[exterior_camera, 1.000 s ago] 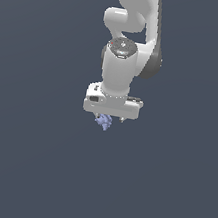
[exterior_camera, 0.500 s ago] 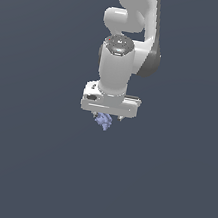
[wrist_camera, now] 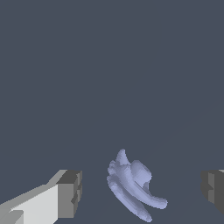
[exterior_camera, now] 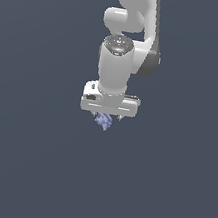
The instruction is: Pick up the object and move it to a goal position.
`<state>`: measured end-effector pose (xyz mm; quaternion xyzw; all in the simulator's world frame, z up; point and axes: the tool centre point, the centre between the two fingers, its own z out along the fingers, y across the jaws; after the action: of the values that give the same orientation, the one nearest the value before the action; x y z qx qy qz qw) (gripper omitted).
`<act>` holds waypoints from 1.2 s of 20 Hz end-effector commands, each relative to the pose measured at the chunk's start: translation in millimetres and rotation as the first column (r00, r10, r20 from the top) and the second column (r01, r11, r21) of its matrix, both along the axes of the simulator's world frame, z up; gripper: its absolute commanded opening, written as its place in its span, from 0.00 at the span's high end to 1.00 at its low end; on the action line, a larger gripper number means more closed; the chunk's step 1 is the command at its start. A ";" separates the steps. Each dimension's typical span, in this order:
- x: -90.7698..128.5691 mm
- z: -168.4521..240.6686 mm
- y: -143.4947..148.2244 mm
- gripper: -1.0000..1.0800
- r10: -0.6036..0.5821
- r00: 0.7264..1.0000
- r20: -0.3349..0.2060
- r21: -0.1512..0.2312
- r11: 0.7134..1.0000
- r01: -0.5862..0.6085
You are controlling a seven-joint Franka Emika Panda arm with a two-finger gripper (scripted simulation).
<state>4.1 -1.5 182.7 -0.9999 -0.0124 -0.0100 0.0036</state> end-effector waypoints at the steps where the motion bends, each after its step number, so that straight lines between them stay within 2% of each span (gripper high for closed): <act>1: -1.0 -1.2 -0.5 0.04 0.012 1.000 0.000 -0.001 1.000 -0.012; 9: -8.9 -10.6 -3.8 0.04 0.111 0.994 -0.003 -0.004 0.994 -0.111; 14: -17.4 -20.0 -7.0 0.04 0.212 0.977 -0.006 -0.007 0.977 -0.212; 19: -28.4 -31.3 -10.5 0.04 0.335 0.942 -0.009 -0.010 0.942 -0.335; 24: -40.0 -42.4 -13.5 0.04 0.455 0.890 -0.013 -0.011 0.890 -0.455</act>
<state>-32.3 -14.1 143.6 -0.9740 -0.2264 -0.0041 -0.0006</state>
